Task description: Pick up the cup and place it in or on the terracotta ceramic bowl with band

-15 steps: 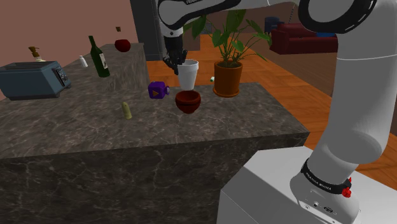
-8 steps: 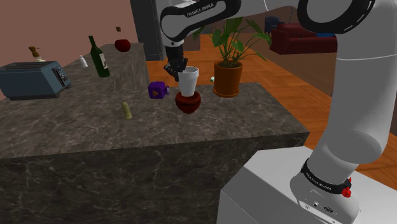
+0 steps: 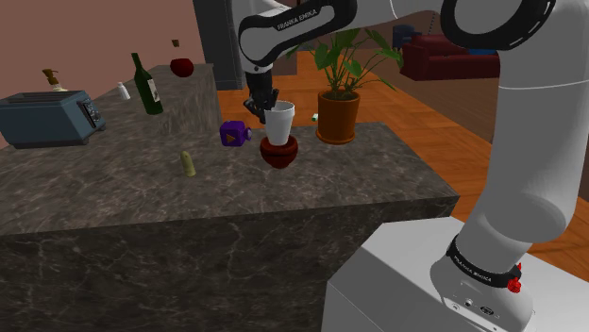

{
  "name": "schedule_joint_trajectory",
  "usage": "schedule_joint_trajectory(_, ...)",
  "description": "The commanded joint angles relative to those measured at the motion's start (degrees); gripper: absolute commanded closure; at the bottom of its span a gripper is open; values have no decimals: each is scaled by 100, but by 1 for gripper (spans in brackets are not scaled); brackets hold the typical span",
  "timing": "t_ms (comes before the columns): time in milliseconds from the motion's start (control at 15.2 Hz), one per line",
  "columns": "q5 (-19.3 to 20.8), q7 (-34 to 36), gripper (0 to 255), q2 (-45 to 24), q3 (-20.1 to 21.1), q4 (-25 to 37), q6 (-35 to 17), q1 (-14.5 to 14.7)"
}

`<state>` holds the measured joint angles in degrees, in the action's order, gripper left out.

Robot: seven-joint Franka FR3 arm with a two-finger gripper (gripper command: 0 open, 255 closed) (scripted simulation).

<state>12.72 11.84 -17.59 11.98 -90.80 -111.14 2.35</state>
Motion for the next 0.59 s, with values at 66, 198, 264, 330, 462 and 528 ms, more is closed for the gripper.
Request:
schedule_joint_trajectory(66, 1, 0, 0, 1, 0, 2, -1, 0)
schedule_joint_trajectory(198, 0, 0, 0, 1, 0, 1, -1, 0)
schedule_joint_trajectory(264, 0, 0, 0, 1, 0, 1, -1, 0)
schedule_joint_trajectory(330, 0, 0, 0, 1, 0, 1, -1, 0)
schedule_joint_trajectory(462, -17, -13, 0, 41, 12, 135, 172, 14)
schedule_joint_trajectory(528, -31, -26, 0, 73, 23, 278, 348, 30)
